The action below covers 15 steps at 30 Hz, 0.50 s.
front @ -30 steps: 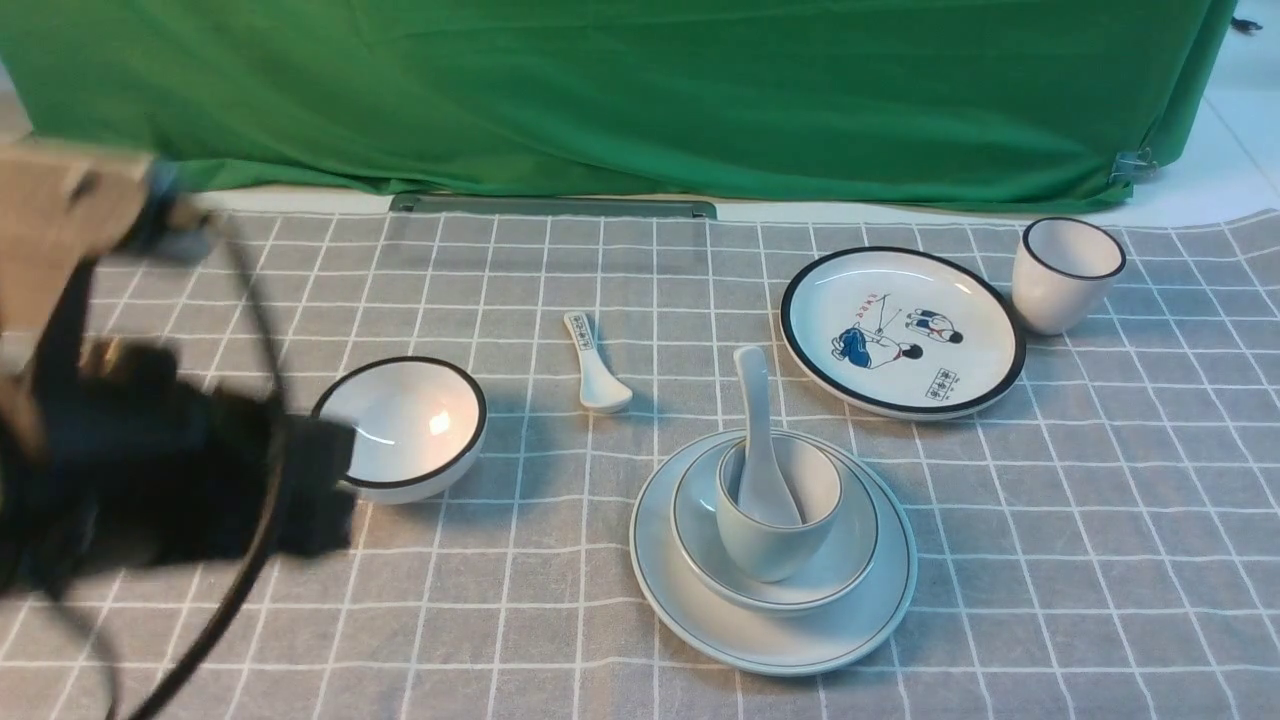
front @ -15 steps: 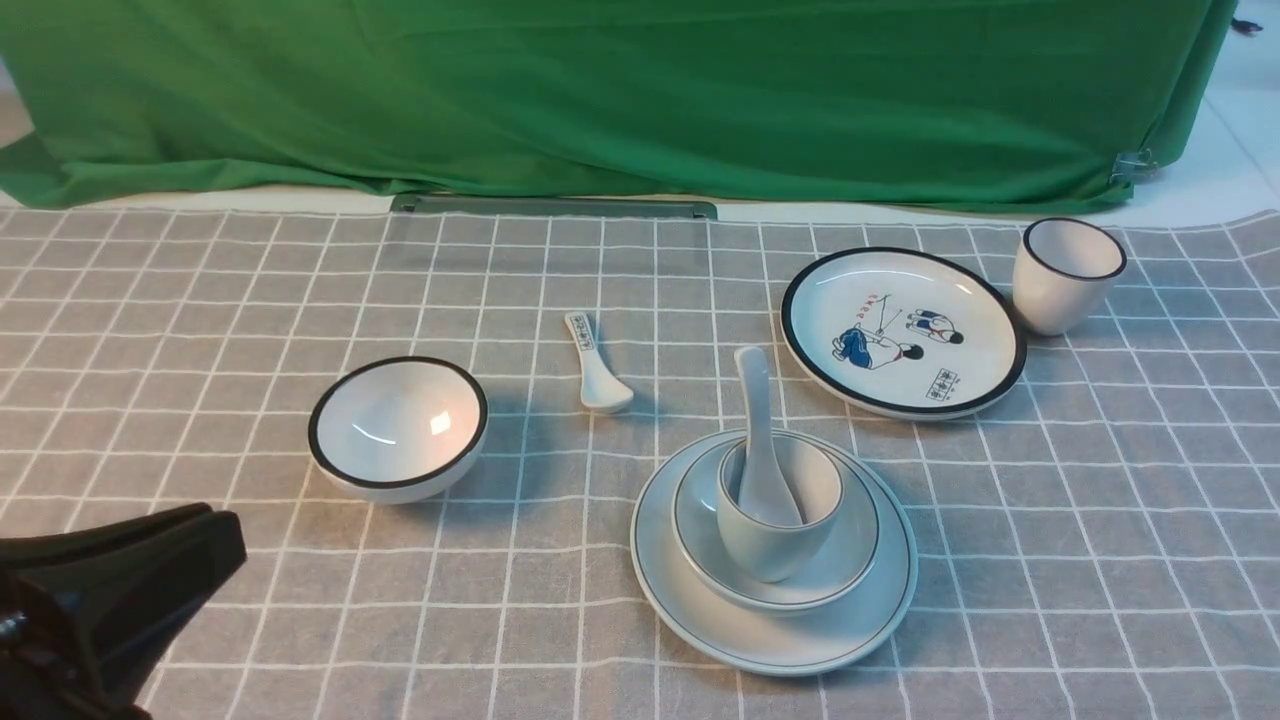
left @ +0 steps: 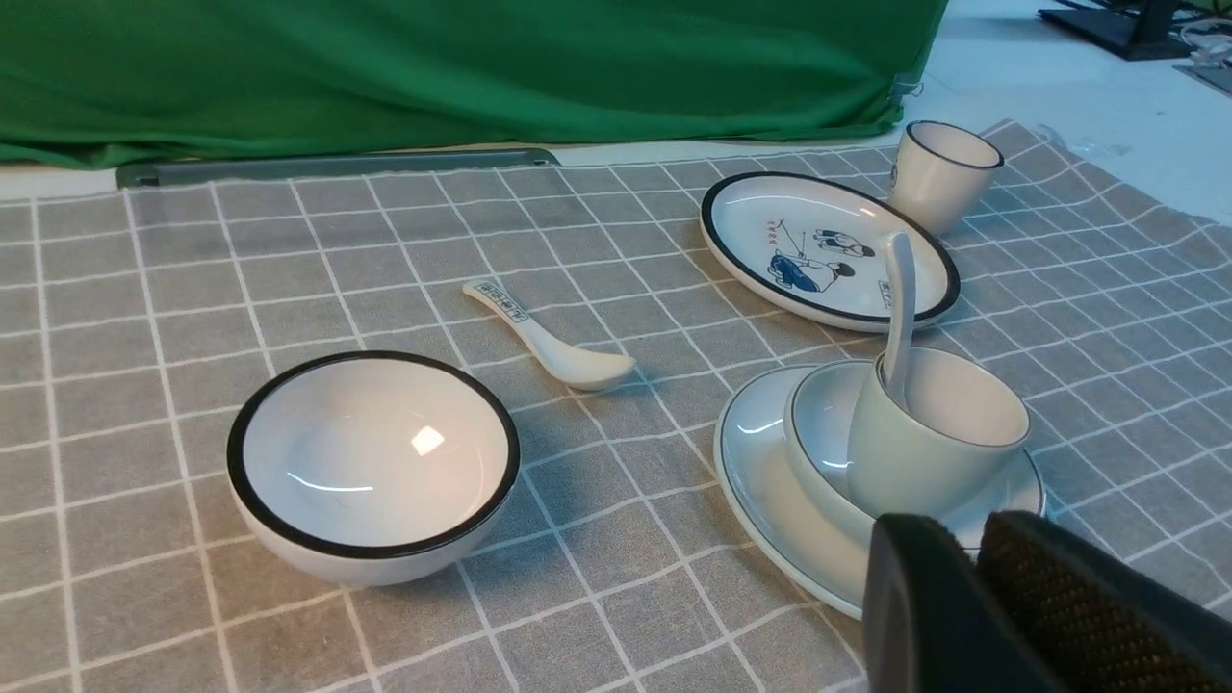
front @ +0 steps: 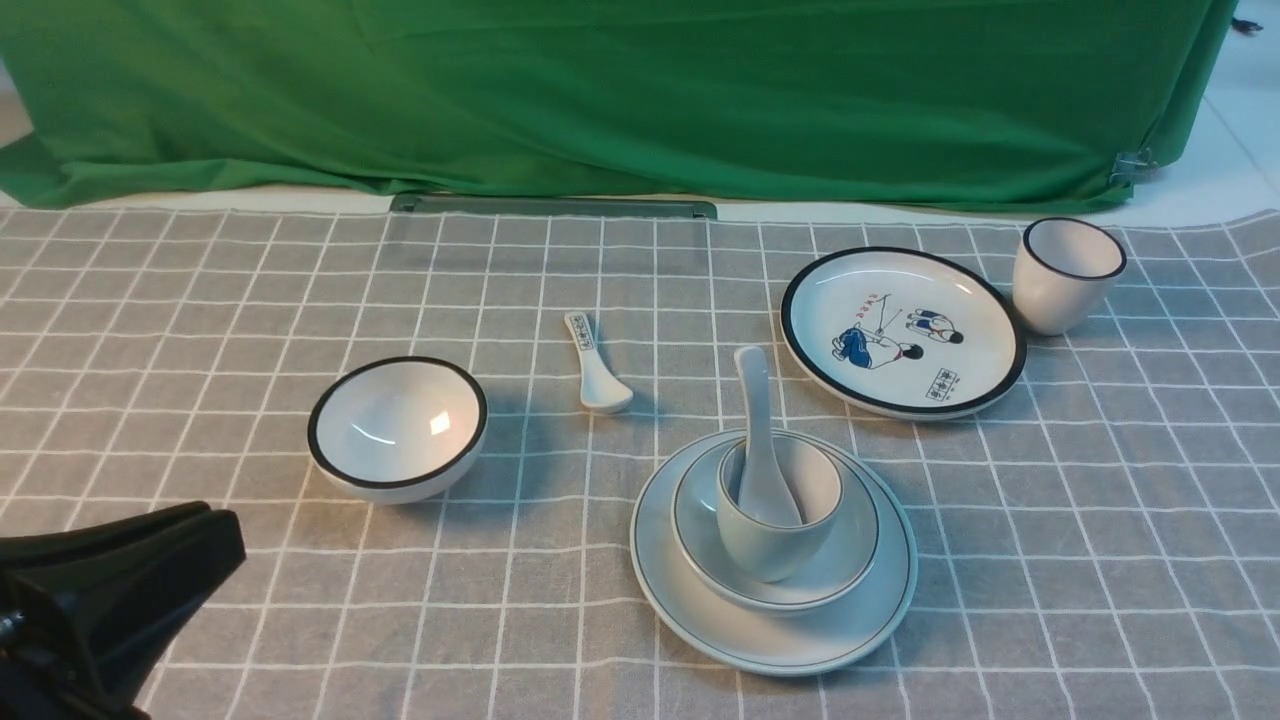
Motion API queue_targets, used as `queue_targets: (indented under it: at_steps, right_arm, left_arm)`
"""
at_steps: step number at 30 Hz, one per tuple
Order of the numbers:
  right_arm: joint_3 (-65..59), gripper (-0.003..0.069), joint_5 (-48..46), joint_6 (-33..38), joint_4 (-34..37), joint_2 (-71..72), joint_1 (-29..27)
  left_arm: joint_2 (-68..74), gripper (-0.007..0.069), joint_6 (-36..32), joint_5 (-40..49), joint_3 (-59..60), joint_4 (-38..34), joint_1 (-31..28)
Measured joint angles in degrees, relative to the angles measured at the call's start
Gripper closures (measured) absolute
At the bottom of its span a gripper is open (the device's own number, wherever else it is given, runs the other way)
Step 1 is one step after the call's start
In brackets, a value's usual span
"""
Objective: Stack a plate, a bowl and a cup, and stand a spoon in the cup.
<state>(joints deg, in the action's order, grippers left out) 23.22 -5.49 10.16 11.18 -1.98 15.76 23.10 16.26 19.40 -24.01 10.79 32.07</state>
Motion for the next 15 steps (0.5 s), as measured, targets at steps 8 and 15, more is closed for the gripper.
queue_targets:
  at_steps: [8,15]
  right_arm:
    - [0.0,0.0529,0.0,0.0,0.0,0.0,0.0]
    - [0.0,0.0515,0.0,0.0,0.1,0.0,0.0]
  left_arm:
    - [-6.2,0.0547,-12.5,-4.1,4.7,-7.7,-5.8]
    - [-20.5,0.054,-23.5,-6.0,16.7,-16.7,-25.3]
